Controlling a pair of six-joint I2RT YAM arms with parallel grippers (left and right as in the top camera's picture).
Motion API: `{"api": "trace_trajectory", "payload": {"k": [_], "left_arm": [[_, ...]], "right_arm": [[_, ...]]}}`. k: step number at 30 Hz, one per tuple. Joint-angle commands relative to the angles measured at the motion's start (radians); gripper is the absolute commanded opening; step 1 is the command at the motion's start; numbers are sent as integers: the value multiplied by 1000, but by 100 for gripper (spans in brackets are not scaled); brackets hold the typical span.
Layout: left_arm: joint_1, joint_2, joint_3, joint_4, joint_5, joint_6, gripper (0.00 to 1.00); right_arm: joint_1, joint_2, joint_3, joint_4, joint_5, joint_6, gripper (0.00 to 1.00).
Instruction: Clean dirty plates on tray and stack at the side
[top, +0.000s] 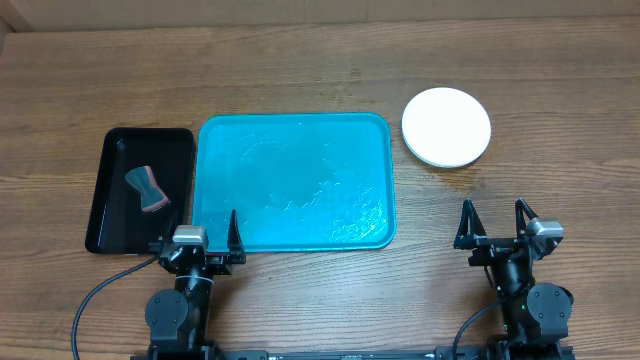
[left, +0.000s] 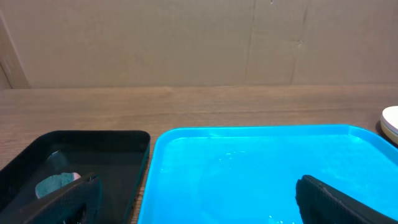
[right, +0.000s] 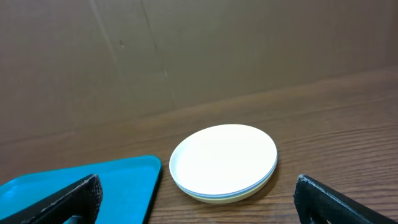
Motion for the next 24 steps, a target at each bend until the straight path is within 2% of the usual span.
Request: {"api": "trace_trajectory", "payload": {"k": [1, 5, 24], "left_arm": [[-7, -14, -3, -6, -23, 29, 100], [-7, -14, -3, -5, -48, -17, 100], [-7, -13, -3, -2, -43, -16, 100]], "right_arm": [[-2, -11, -10, 6, 10, -3, 100], [-2, -11, -10, 6, 10, -3, 100], [-2, -11, -10, 6, 10, -3, 100]]}}
